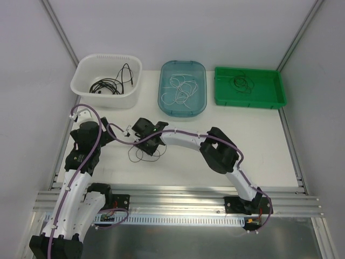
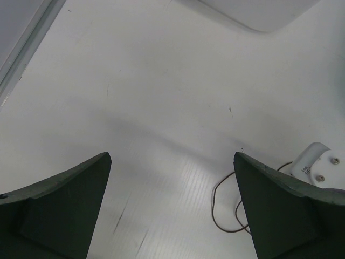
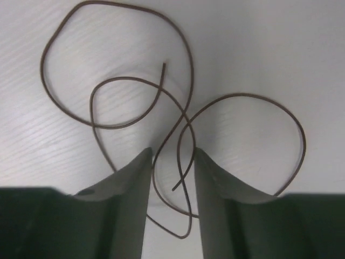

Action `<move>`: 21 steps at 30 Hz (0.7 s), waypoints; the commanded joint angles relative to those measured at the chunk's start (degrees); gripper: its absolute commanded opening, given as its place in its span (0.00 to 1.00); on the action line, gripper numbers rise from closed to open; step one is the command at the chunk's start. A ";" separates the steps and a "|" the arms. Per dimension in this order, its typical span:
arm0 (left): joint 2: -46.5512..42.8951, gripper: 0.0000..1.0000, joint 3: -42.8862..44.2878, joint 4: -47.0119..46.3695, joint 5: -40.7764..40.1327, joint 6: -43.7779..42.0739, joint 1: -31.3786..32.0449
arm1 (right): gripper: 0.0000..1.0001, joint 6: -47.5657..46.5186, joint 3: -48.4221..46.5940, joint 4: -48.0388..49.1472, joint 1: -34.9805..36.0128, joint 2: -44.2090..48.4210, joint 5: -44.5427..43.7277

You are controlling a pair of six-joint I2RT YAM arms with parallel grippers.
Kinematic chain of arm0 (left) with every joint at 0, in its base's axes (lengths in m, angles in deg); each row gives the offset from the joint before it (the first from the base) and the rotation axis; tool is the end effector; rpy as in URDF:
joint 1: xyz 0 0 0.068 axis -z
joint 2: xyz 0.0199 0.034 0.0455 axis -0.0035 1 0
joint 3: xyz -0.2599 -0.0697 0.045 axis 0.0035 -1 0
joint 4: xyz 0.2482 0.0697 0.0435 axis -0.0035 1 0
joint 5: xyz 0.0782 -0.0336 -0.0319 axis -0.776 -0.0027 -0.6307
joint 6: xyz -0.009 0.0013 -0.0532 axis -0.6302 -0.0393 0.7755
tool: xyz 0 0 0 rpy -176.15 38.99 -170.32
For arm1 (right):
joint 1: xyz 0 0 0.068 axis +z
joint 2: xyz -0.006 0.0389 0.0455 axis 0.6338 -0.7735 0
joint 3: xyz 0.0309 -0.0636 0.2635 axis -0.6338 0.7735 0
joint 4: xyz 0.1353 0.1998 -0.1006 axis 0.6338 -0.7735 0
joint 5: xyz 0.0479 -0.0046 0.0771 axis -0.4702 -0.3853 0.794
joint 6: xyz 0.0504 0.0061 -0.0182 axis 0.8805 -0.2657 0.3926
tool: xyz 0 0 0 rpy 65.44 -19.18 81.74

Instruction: Untangle the cables

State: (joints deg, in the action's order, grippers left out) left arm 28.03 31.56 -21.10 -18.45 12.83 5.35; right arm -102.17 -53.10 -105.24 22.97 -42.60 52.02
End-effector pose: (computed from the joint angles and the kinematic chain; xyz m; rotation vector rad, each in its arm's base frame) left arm 0.1536 -0.0012 0.2866 -0.4822 1.9399 0.0810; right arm 0.2271 0.4355 0.1696 -1.7498 1.9260 0.3136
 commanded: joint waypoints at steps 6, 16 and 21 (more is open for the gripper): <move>-0.14 0.99 -0.01 -0.99 1.24 0.73 -0.75 | 0.01 2.14 11.82 3.47 1.16 7.55 -9.17; 0.39 0.99 0.08 -0.99 2.47 0.56 -0.75 | 0.01 2.76 26.26 -2.58 -8.49 36.64 -11.64; 0.91 0.99 0.16 -0.99 3.18 0.21 -0.75 | 0.01 1.52 20.48 -10.49 -18.86 47.53 -13.14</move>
State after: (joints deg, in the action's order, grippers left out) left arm 28.62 31.56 -21.12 -16.42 12.83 5.33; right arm -99.79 -27.68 -109.61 8.92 -1.66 41.44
